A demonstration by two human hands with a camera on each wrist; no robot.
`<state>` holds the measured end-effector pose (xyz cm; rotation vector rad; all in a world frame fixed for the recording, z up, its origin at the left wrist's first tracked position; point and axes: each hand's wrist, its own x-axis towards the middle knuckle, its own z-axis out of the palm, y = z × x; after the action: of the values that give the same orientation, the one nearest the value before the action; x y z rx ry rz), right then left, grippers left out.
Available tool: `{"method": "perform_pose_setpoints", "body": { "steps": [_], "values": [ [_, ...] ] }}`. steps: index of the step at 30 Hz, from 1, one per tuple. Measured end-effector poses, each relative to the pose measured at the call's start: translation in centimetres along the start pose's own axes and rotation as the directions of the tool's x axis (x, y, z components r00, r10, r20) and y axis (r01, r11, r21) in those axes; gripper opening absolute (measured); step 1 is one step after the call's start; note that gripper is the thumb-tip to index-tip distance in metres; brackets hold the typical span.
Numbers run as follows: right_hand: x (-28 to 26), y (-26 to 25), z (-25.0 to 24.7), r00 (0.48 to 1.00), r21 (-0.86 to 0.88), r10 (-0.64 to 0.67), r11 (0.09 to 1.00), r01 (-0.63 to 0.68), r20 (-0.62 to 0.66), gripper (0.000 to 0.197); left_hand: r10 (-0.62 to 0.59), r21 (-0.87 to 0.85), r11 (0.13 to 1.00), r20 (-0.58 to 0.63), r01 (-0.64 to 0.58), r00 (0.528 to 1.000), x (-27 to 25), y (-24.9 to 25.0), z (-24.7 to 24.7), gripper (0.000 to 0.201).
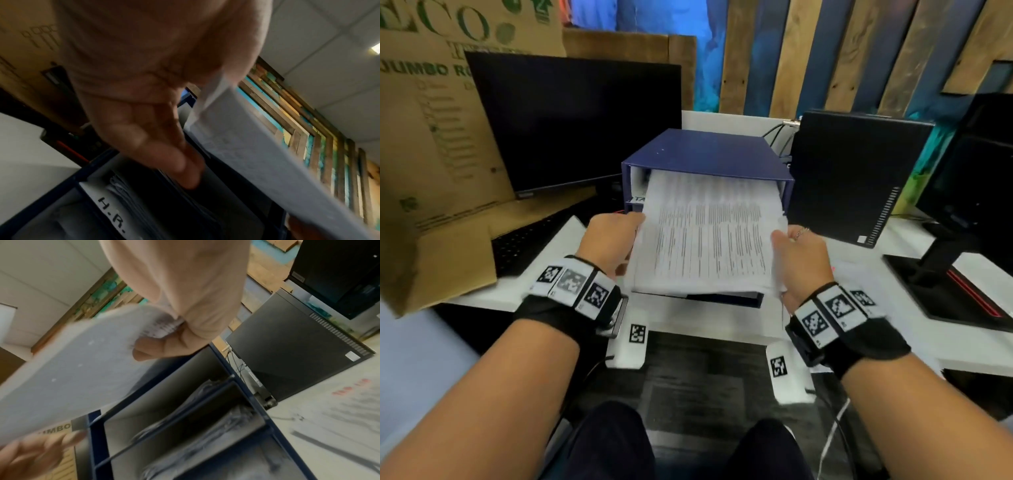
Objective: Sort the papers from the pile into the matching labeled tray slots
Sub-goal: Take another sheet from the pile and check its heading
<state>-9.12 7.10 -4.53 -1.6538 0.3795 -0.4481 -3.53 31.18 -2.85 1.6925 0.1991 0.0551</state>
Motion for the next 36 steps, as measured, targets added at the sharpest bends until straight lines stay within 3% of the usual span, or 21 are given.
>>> {"method": "perform_pose_setpoints", "body": {
  "steps": [2, 4, 6, 9, 11, 13, 16, 20, 22, 24, 26, 27, 29, 31, 33, 36],
  "values": [
    [0.9, -1.6, 0.4, 0.996, -0.011, -0.052, 0.999, 0.052, -0.070, 0.022, -0.060, 0.002, 0.998, 0.177, 0.060, 0.982, -1.2, -0.5, -0.3, 0.021],
    [1.7, -2.9, 0.7, 0.990, -0.025, -0.087, 0.996, 0.085, -0.107, 0.015, 0.004, 0.026, 1.000, 0.265, -0.011, 0.964, -1.5, -0.9, 0.0, 0.017],
    [1.9, -3.5, 0.6, 0.993, 0.005, -0.034, 0.999, 0.035, -0.112, 0.014, 0.088, -0.055, 0.995, 0.170, -0.080, 0.982, -0.7, -0.6, 0.7, 0.019],
    [1.2, -3.6, 0.6, 0.985, 0.119, 0.171, 0.978, -0.170, 0.004, 0.016, 0.166, -0.107, 0.981, 0.011, -0.164, 0.986, 0.3, 0.8, 2.1, 0.021],
    [1.1, -3.4, 1.0, 0.975, 0.133, 0.220, 0.966, -0.223, 0.043, 0.011, 0.169, -0.123, 0.977, -0.052, -0.174, 0.984, 1.1, 1.4, 2.9, 0.020],
    [1.6, -3.6, 2.0, 0.975, 0.196, 0.221, 0.956, -0.220, 0.020, 0.011, 0.153, -0.156, 0.973, -0.107, -0.169, 0.982, 1.7, 2.0, 3.6, 0.021],
    [2.6, -4.5, 3.6, 0.972, 0.307, 0.233, 0.926, -0.219, -0.008, 0.023, 0.123, -0.118, 0.984, -0.102, -0.135, 0.987, 2.0, 3.0, 4.4, 0.046],
    [3.4, -5.4, 5.5, 0.967, 0.402, 0.230, 0.900, -0.169, -0.108, 0.016, 0.060, -0.358, 0.925, -0.186, -0.125, 0.981, 2.5, 2.5, 5.1, 0.023],
    [3.7, -5.6, 6.2, 0.963, 0.424, 0.223, 0.895, -0.140, -0.153, 0.026, 0.045, -0.459, 0.879, -0.194, -0.131, 0.980, 2.4, 2.4, 5.3, 0.011],
    [3.5, -5.8, 6.6, 0.973, 0.577, 0.217, 0.806, -0.134, -0.076, 0.033, 0.055, -0.502, 0.854, -0.180, -0.140, 0.982, 2.5, 2.6, 5.4, 0.020],
    [3.5, -5.5, 6.9, 0.985, 0.653, 0.174, 0.744, -0.138, 0.010, 0.032, 0.105, -0.485, 0.854, -0.200, -0.191, 0.974, 2.6, 2.8, 5.5, 0.010],
    [3.4, -5.5, 7.0, 0.987, 0.661, 0.160, 0.737, -0.140, 0.030, 0.027, 0.147, -0.428, 0.875, -0.211, -0.226, 0.966, 2.6, 2.9, 5.6, 0.005],
    [3.2, -5.3, 6.7, 0.991, 0.655, 0.130, 0.745, -0.127, 0.044, 0.019, 0.241, -0.282, 0.915, -0.193, -0.289, 0.951, 3.2, 3.2, 5.9, 0.015],
    [3.1, -4.9, 6.2, 0.995, 0.597, 0.087, 0.796, -0.103, 0.056, 0.024, 0.277, -0.177, 0.938, -0.125, -0.297, 0.953, 4.3, 3.4, 6.3, 0.018],
    [2.9, -4.2, 5.3, 0.996, 0.497, 0.046, 0.865, -0.075, 0.072, 0.032, 0.283, -0.161, 0.946, -0.018, -0.282, 0.959, 5.5, 3.0, 6.9, 0.019],
    [2.5, -3.4, 3.1, 0.997, 0.297, -0.002, 0.955, -0.019, 0.071, 0.016, 0.308, -0.157, 0.941, 0.022, -0.300, 0.951, 4.9, 2.8, 8.0, 0.010]
  ]
}}
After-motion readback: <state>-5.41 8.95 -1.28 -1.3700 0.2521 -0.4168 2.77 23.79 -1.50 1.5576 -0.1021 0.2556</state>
